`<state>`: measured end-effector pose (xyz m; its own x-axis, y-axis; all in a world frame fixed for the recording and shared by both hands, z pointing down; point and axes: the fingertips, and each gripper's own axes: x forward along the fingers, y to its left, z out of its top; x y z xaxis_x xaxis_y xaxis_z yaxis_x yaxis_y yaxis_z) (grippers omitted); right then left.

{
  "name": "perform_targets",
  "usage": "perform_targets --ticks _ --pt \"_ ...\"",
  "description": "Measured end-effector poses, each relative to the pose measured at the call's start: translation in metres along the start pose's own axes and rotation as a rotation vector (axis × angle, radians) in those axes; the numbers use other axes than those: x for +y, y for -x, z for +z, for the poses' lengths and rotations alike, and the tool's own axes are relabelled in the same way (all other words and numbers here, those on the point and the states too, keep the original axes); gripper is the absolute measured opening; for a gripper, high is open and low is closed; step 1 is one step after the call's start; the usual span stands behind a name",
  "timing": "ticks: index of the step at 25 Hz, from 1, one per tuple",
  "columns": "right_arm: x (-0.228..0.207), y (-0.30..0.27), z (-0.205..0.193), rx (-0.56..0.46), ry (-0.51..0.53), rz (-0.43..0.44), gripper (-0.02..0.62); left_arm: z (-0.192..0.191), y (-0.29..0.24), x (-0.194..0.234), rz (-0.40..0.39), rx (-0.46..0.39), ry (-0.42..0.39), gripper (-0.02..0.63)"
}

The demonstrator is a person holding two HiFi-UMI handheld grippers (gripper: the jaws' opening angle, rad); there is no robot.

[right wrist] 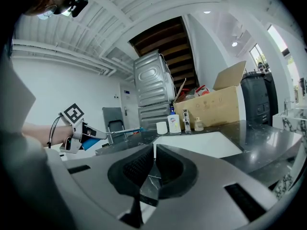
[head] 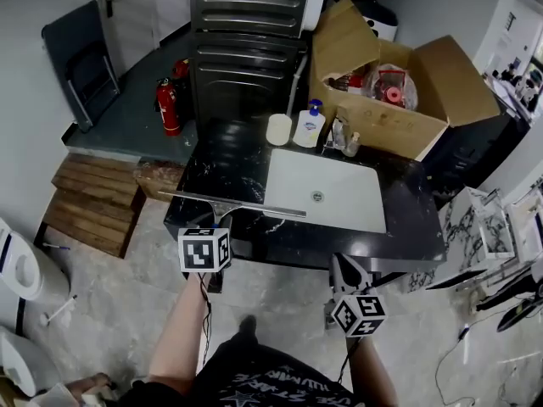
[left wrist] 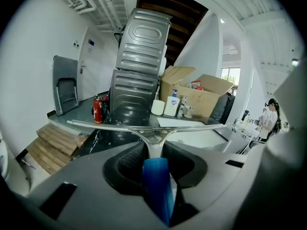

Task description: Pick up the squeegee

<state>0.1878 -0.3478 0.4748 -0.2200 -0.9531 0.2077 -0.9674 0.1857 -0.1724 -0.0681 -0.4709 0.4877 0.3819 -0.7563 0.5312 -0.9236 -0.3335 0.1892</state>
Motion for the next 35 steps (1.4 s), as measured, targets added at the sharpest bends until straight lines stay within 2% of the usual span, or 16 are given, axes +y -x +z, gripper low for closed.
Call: perform_targets --ticks 8,15,35 --pt "-0.006 0.061 -0.011 -0.024 -0.035 -0.008 0.048 -0.041 0.055 -0.027 0.009 -0.019 0.004 0.14" --pt "-0.005 0.116 -0.031 -0.015 -0.002 0.007 0.048 -0.087 0.105 -0.054 0.013 -0.033 0.018 0.14" --pt "0.035 0.258 -0.096 0.049 0.005 0.079 0.048 -0.232 0.241 -0.098 0.024 0.025 0.077 0.14"
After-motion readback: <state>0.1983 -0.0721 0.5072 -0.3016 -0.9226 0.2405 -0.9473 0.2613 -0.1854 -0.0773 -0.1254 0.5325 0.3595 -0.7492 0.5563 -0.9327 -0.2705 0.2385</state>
